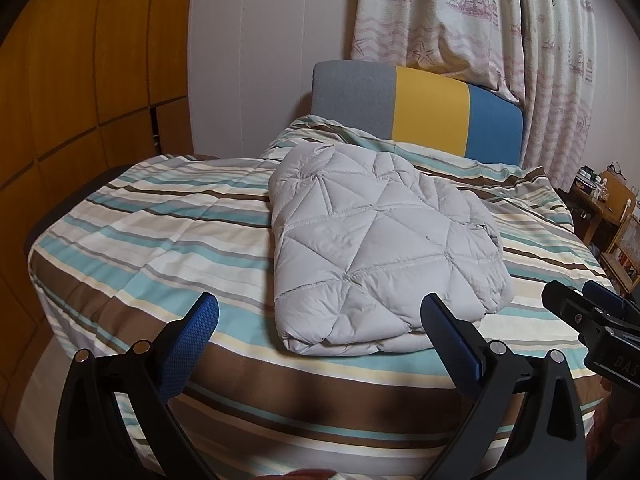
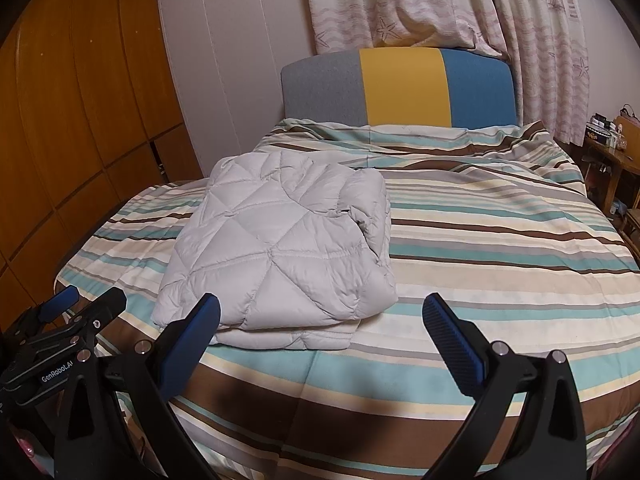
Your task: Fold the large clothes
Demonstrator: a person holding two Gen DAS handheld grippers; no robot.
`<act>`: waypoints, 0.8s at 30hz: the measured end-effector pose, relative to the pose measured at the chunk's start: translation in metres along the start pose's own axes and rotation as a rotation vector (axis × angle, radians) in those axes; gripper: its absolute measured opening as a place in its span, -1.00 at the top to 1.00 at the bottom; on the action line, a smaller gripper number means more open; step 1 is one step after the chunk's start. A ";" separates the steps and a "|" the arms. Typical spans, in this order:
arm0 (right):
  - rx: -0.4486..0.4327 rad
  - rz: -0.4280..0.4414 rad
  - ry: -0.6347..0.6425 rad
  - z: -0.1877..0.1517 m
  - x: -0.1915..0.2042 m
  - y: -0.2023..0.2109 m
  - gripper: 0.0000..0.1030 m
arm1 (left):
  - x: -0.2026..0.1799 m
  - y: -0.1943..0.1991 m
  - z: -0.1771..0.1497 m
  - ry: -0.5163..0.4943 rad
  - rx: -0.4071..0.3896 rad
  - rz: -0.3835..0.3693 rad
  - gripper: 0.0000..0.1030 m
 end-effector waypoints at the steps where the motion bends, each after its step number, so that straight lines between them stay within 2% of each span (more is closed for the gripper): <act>1: -0.001 0.001 0.000 0.000 0.000 0.000 -0.96 | -0.001 0.000 0.000 -0.001 0.001 0.000 -0.94; 24: 0.033 0.000 -0.025 0.000 -0.004 -0.014 -0.96 | -0.003 -0.012 -0.002 -0.027 0.029 -0.028 -0.94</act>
Point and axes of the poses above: each gripper's, at about its wrist camera, not at the fingertips, and y roughly against the way its jaws point, x to its left, z to its top, the point moved 4 cm from there along -y, roughly the way its jaws point, and after that the axes turned 7 degrees about -y, right-handed, at the moved point
